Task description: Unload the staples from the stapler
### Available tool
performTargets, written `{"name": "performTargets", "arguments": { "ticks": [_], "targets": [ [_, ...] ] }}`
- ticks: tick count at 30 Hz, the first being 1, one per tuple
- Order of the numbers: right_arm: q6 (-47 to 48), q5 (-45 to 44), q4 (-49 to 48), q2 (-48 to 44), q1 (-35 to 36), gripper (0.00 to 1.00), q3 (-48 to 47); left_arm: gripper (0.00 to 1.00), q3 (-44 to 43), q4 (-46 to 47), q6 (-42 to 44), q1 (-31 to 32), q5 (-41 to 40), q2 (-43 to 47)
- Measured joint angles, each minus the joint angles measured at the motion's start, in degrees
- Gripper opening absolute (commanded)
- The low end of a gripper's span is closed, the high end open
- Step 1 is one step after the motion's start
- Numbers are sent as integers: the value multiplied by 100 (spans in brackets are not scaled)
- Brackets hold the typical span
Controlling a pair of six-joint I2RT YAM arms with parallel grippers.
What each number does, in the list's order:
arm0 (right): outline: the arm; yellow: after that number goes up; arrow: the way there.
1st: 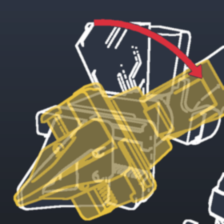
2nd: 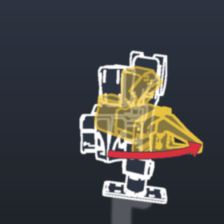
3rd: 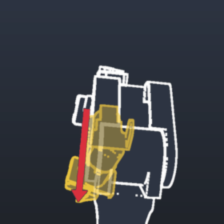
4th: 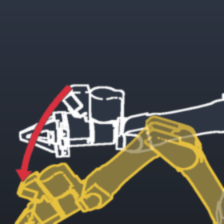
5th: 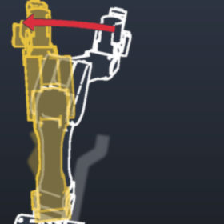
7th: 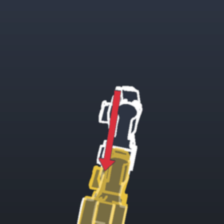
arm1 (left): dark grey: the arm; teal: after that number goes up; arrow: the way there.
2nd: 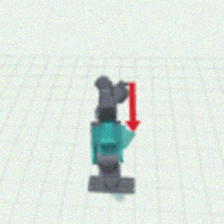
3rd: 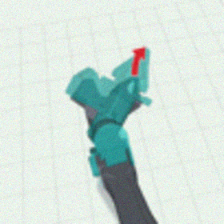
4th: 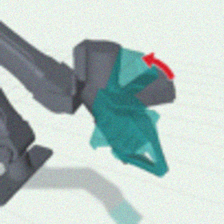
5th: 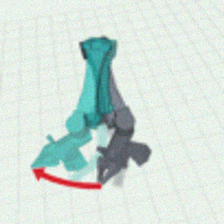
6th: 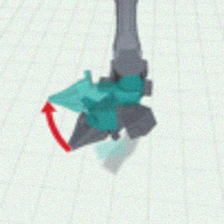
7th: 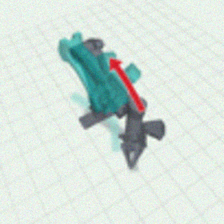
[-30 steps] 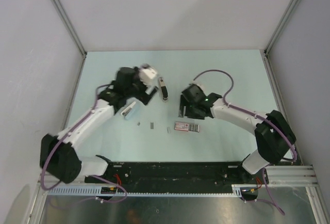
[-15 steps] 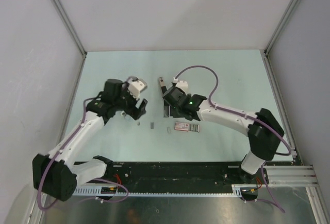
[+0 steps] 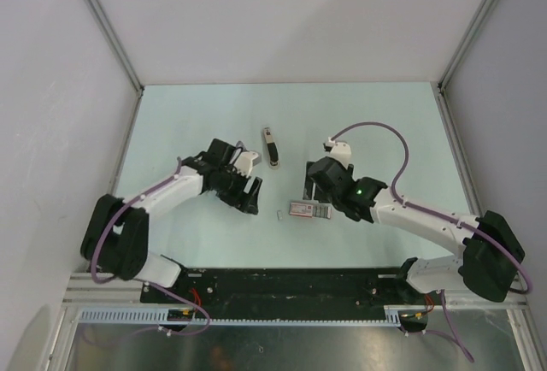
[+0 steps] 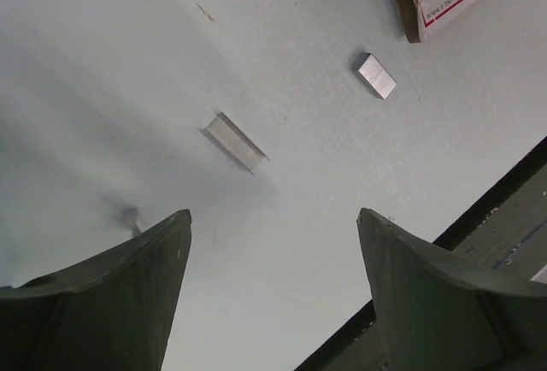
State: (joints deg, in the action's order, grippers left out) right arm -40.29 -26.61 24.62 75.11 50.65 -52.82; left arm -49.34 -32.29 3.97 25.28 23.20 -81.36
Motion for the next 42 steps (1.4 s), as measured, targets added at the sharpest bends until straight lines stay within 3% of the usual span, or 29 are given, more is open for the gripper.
{"name": "performTargets", "arguments": {
  "ticks": [9,22,30,42],
  "targets": [
    [0,-203,-282,-210,219,66,407,75,-457,-39,-763,254,-103,-1003],
    [44,-269,-627,-291,219,54,457,61,-721,-28,-1097,256,-662,-1526],
    [46,-267,-656,-310,219,51,516,36,-876,9,-1150,256,-699,-1725],
    [46,-262,-656,-378,216,50,518,33,-874,17,-1147,538,-1143,-1720]
  ]
}}
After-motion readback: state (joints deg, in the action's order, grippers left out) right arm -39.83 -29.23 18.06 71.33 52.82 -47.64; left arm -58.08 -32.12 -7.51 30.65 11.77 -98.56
